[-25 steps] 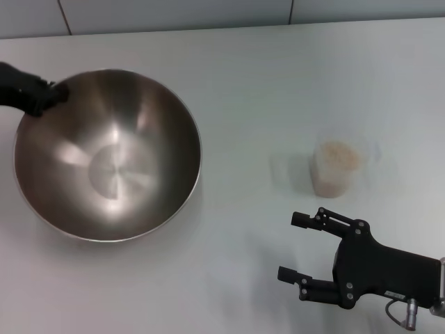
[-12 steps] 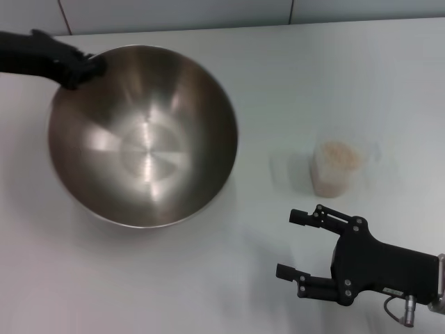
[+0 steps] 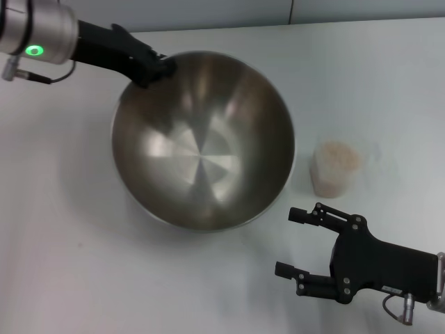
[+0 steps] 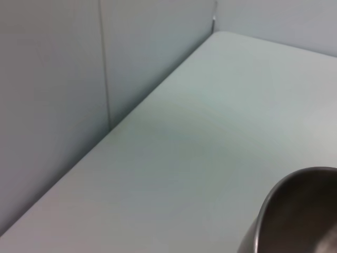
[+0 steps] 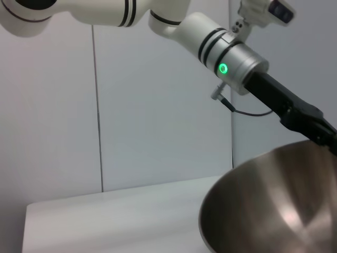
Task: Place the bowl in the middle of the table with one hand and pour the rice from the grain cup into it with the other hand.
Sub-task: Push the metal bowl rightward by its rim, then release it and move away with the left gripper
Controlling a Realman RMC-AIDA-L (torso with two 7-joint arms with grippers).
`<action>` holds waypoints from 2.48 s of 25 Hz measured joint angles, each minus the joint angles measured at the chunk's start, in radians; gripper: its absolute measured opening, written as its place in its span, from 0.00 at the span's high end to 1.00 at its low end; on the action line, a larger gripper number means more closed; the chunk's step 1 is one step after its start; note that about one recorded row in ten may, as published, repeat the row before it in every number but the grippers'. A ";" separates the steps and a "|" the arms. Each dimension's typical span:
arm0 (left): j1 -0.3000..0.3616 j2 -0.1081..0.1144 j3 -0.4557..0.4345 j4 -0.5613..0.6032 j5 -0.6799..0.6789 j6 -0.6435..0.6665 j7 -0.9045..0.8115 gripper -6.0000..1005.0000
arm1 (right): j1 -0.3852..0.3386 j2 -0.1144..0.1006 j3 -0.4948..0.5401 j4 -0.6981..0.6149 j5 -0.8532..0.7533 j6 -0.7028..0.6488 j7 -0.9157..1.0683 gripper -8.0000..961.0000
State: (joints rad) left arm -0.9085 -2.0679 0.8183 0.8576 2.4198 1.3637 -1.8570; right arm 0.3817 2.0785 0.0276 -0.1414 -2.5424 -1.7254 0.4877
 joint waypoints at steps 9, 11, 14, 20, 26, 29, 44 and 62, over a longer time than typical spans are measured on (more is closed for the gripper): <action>-0.038 -0.001 0.026 -0.053 -0.001 -0.033 0.001 0.95 | 0.002 0.000 0.000 0.002 0.003 0.000 0.000 0.15; -0.036 -0.001 0.026 -0.054 -0.001 -0.037 0.002 0.95 | 0.002 0.000 0.000 0.002 0.003 0.000 0.000 0.15; -0.036 -0.001 0.026 -0.054 -0.001 -0.037 0.002 0.95 | 0.002 0.000 0.000 0.002 0.003 0.000 0.000 0.15; -0.031 -0.001 0.031 -0.088 0.003 -0.070 0.014 0.95 | 0.002 0.000 0.000 0.002 0.004 0.000 0.000 0.15; -0.029 -0.002 0.043 -0.112 0.000 -0.098 0.021 0.95 | 0.002 0.001 0.000 0.002 0.004 0.000 0.000 0.15; -0.029 -0.002 0.044 -0.116 0.000 -0.108 0.016 0.91 | 0.002 0.001 0.000 0.004 0.004 0.000 0.000 0.15; -0.018 -0.004 0.106 -0.142 -0.007 -0.211 -0.018 0.69 | -0.003 0.002 0.000 0.005 0.004 0.000 0.000 0.15; -0.015 -0.003 0.108 -0.134 -0.015 -0.201 -0.025 0.13 | -0.002 0.002 0.000 0.006 0.004 0.000 0.000 0.15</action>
State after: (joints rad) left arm -0.9235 -2.0713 0.9265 0.7240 2.4050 1.1625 -1.8818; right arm 0.3799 2.0800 0.0276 -0.1350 -2.5387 -1.7256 0.4878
